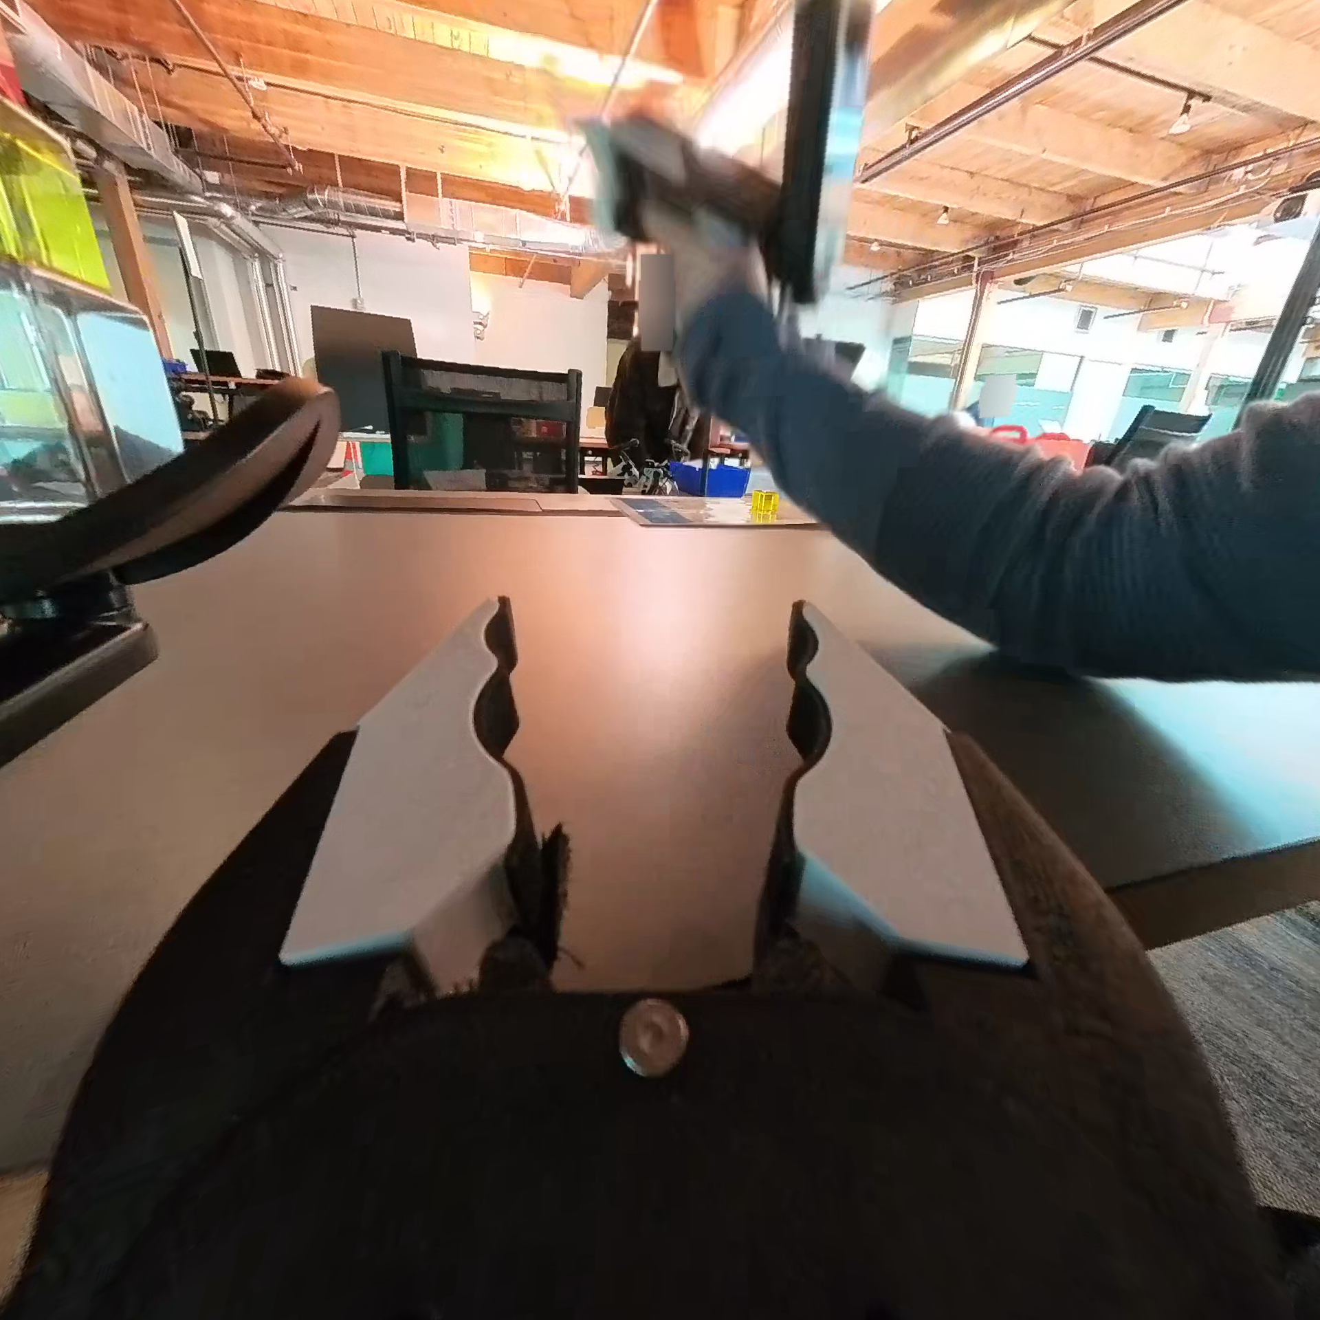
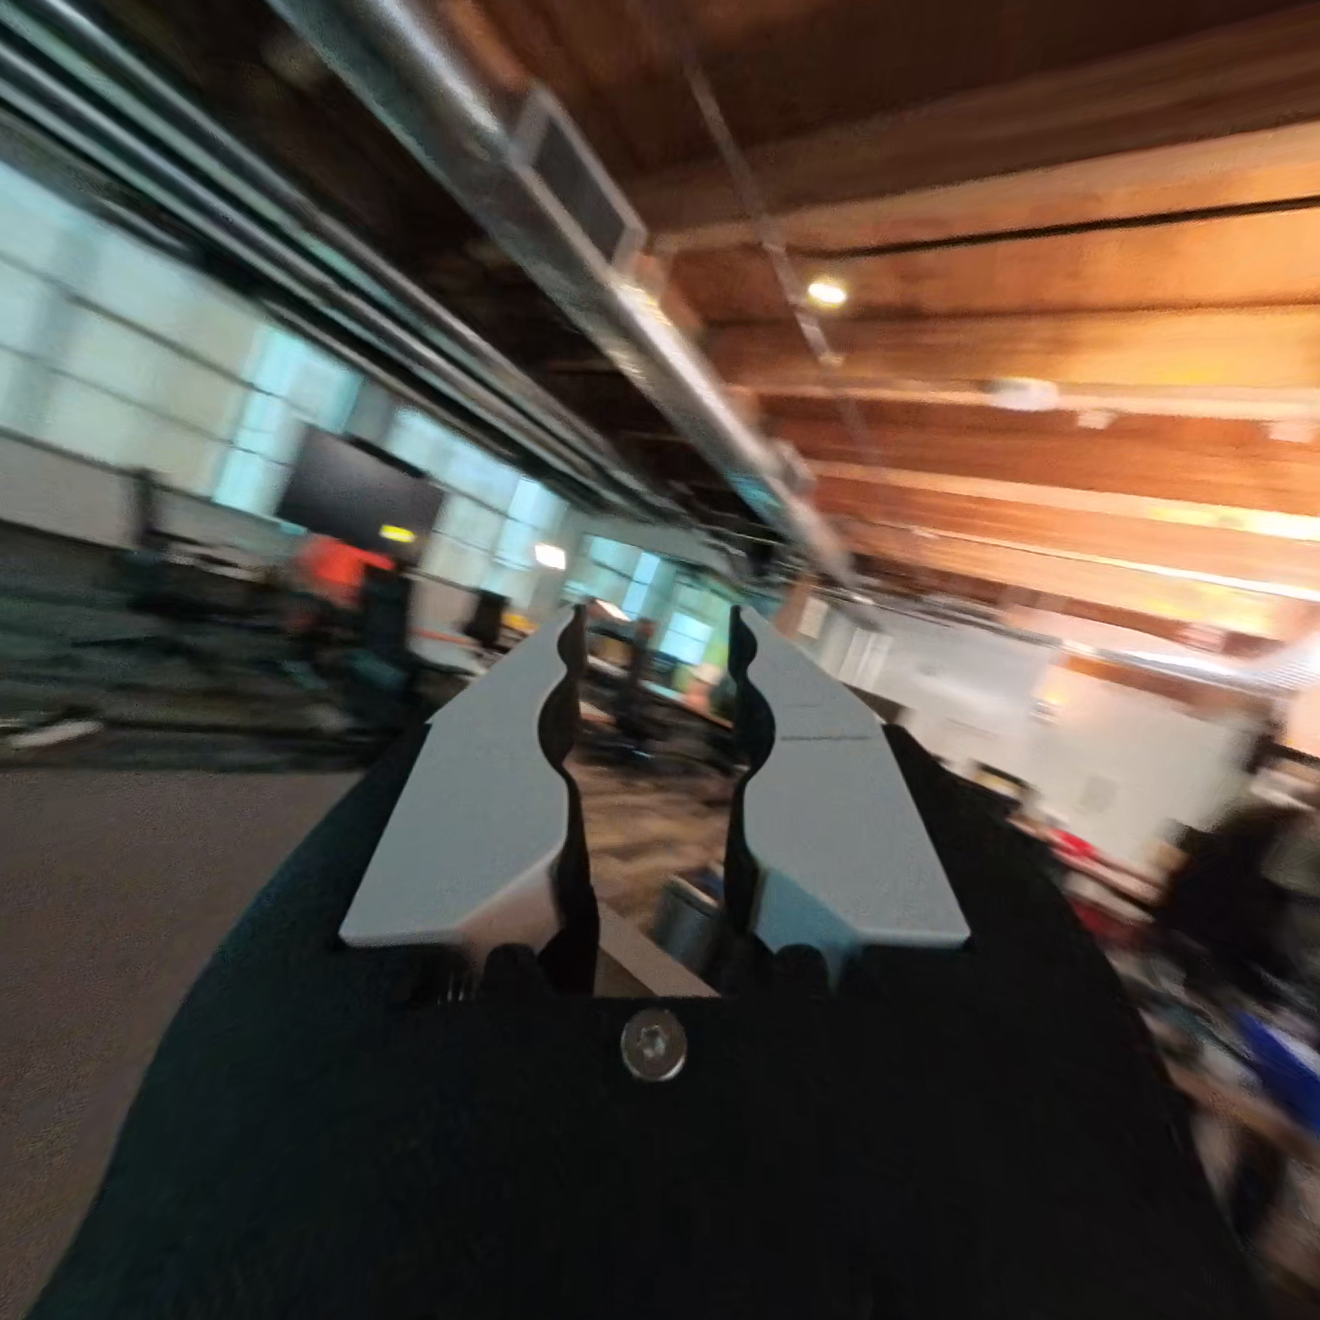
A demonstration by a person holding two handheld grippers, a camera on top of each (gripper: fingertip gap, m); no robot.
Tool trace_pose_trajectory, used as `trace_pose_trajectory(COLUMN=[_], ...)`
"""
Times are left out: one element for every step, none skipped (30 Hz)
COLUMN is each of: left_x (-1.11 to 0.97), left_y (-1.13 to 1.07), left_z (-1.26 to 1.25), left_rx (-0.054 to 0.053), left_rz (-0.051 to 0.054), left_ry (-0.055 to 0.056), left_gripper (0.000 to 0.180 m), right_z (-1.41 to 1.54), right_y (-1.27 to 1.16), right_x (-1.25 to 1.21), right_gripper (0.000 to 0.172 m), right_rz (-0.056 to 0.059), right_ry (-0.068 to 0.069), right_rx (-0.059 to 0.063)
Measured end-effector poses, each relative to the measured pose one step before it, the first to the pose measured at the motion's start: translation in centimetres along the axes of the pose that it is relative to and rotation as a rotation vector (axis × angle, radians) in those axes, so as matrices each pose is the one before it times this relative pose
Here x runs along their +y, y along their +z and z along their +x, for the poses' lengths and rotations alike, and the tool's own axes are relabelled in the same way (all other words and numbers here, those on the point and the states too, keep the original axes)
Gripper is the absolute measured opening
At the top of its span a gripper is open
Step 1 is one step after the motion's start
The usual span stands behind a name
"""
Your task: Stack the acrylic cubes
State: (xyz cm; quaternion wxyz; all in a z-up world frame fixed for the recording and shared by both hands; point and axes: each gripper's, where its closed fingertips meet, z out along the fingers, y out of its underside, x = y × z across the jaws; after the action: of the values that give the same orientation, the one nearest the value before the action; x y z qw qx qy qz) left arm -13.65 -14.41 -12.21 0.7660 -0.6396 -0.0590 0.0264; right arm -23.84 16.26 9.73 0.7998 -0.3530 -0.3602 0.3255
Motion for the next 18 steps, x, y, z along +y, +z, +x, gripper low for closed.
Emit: trace_pose_trajectory(left_x=[-0.028,-0.045,-0.016,-0.022,0.009,0.011,0.013,0.026,0.021,0.033,0.024,0.047,0.055,0.064,0.08,0.08,0.014,0.015], left_y=[-0.017,-0.025,0.009,0.012,0.036,0.024,0.033,0.025,0.032,0.02,0.014,0.025,0.024,0.056,0.056,0.052,0.04,0.03], left_z=[0.022,0.069,0.078,0.009,0.007,-0.004,-0.014,-0.03,-0.018,-0.002,-0.006,0.0,-0.002,0.002,-0.004,0.011,0.003,-0.019], left_rx=[0.0004,0.0034,0.0055,0.0023,0.0032,0.0027,0.0017,0.0002,-0.001,-0.0021,-0.0034,-0.005,-0.0059,-0.0061,-0.0064,-0.0063,-0.0046,-0.0014], left_rz=[0.0043,0.004,0.003,0.0007,-0.0025,-0.0028,-0.0028,-0.0037,-0.0038,-0.0023,-0.001,-0.0008,-0.002,-0.0029,-0.0042,-0.0044,-0.0011,0.0], left_ry=[-0.002,-0.004,-0.0047,-0.0038,-0.0051,-0.0046,-0.0036,-0.0031,-0.0012,0.0024,0.0057,0.009,0.0118,0.0131,0.0137,0.0132,0.0043,-0.0024], left_gripper=[0.076,0.076,0.075,0.075,0.075,0.075,0.075,0.075,0.075,0.075,0.074,0.074,0.074,0.073,0.072,0.072,0.071,0.071], right_z=[2.478,2.101,1.664,1.065,0.6,0.815,1.415,1.502,1.322,1.403,1.576,1.65,1.463,0.954,0.584,0.497,0.277,0.055], right_y=[-1.1,-1.051,-0.97,-0.809,-0.623,-0.443,-0.261,-0.092,0.016,0.071,0.161,0.341,0.482,0.495,0.464,0.46,0.494,0.505], right_x=[3.115,3.11,3.076,2.896,2.538,2.314,2.29,2.24,2.247,2.213,2.094,2.003,1.613,0.905,0.509,0.447,0.474,0.512], right_gripper=[0.035,0.035,0.035,0.034,0.033,0.033,0.033,0.034,0.036,0.038,0.038,0.038,0.038,0.042,0.046,0.046,0.046,0.046], right_rz=[-0.0336,-0.0394,-0.0502,-0.0551,-0.0503,-0.0585,-0.0768,-0.0849,-0.0865,-0.0838,-0.0777,-0.0809,-0.0791,-0.0549,-0.0343,-0.0339,-0.0373,-0.042], right_ry=[-0.0468,-0.0552,-0.0422,-0.0137,-0.0012,0.0004,0.007,0.0159,0.024,0.0226,0.0144,0.018,0.0376,0.0601,0.0682,0.0576,0.0422,0.0317], right_rx=[0.0733,0.0509,0.0236,-0.0173,-0.0563,-0.0481,-0.0131,-0.0087,-0.0162,-0.002,0.0172,0.0274,0.0218,-0.0019,-0.0156,-0.0107,-0.0175,-0.0249])
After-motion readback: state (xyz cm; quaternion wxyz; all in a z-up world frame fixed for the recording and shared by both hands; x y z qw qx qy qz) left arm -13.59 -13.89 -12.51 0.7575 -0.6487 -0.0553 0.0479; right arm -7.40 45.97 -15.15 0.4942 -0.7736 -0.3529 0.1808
